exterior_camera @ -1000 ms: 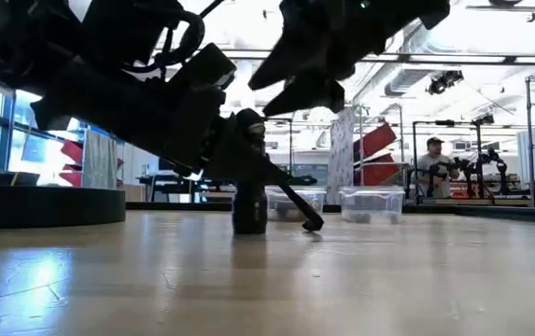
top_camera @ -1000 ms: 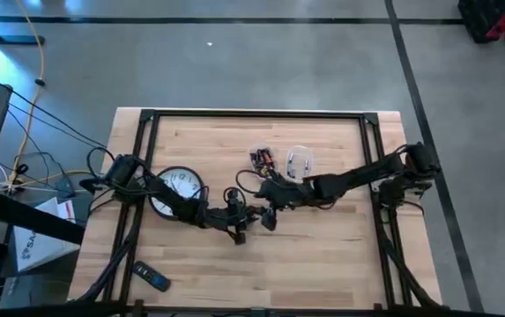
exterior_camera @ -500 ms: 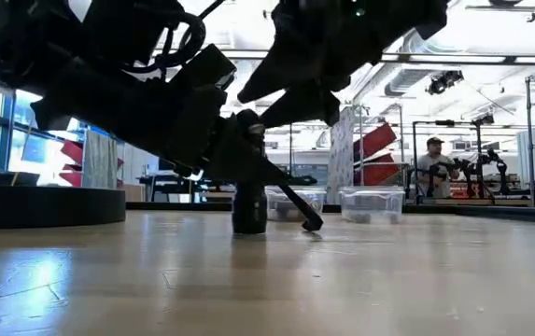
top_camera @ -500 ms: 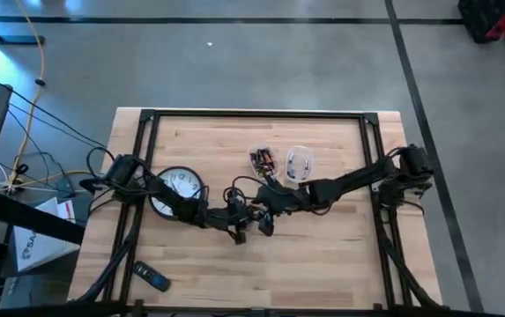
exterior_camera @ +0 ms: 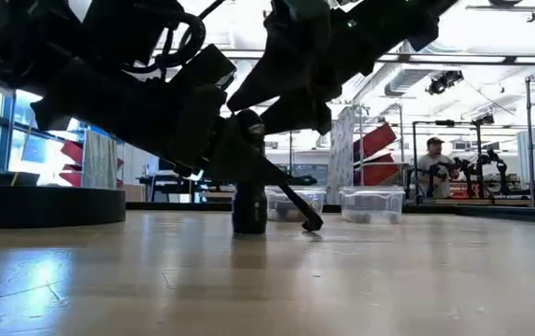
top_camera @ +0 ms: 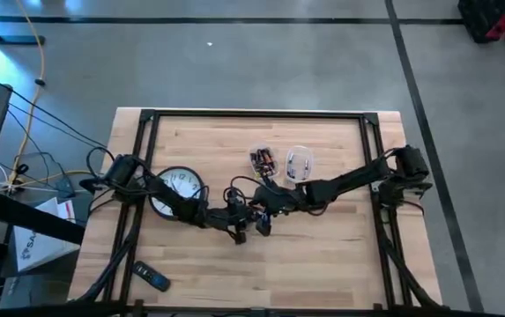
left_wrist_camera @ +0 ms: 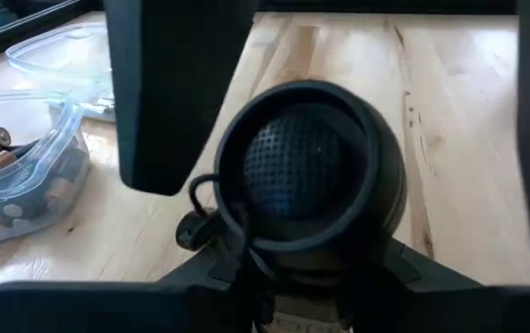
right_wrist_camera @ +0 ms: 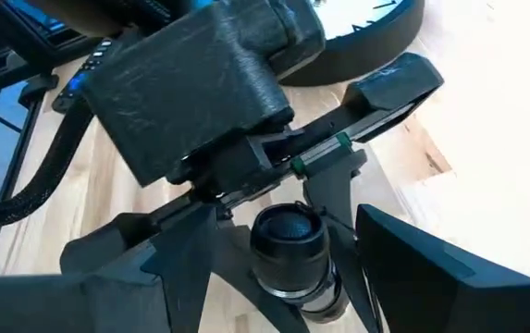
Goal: Insert battery
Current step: Close the lid of the black flashlight
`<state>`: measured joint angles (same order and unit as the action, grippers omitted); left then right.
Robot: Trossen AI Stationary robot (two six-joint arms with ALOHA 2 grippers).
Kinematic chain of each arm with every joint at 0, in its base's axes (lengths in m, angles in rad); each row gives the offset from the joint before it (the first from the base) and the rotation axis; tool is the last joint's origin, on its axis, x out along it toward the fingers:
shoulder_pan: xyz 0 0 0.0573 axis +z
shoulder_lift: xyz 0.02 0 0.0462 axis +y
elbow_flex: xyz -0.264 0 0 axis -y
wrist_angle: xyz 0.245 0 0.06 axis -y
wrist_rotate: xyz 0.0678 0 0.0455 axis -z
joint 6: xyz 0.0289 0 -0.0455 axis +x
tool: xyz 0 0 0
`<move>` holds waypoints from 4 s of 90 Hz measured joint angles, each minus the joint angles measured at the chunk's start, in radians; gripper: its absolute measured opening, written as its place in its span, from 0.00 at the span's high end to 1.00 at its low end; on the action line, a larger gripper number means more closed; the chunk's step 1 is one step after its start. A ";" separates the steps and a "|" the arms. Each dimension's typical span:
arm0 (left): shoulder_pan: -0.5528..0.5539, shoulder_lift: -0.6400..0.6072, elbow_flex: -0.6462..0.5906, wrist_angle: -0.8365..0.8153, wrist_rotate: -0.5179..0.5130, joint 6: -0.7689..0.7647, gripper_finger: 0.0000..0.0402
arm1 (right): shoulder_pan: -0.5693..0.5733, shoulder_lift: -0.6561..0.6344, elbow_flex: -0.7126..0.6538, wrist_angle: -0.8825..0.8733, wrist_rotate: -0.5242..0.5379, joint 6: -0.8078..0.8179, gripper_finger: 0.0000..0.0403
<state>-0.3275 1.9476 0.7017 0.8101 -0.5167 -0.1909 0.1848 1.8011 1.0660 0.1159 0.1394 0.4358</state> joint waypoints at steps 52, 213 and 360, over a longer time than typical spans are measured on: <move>0.000 0.001 -0.001 0.001 0.003 -0.002 0.75 | -0.022 0.021 0.000 0.007 -0.008 0.038 0.52; 0.047 0.172 0.037 0.375 0.307 0.105 0.75 | -0.052 0.252 -0.378 1.246 -0.398 -0.293 0.81; 0.051 0.171 0.255 0.109 0.565 0.281 0.75 | -0.081 0.253 -0.489 1.340 -0.800 -0.480 0.81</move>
<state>-0.2760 2.1181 0.9565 0.9195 0.0480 0.0897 0.1040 2.0537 0.5766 1.4559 -0.6602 -0.0437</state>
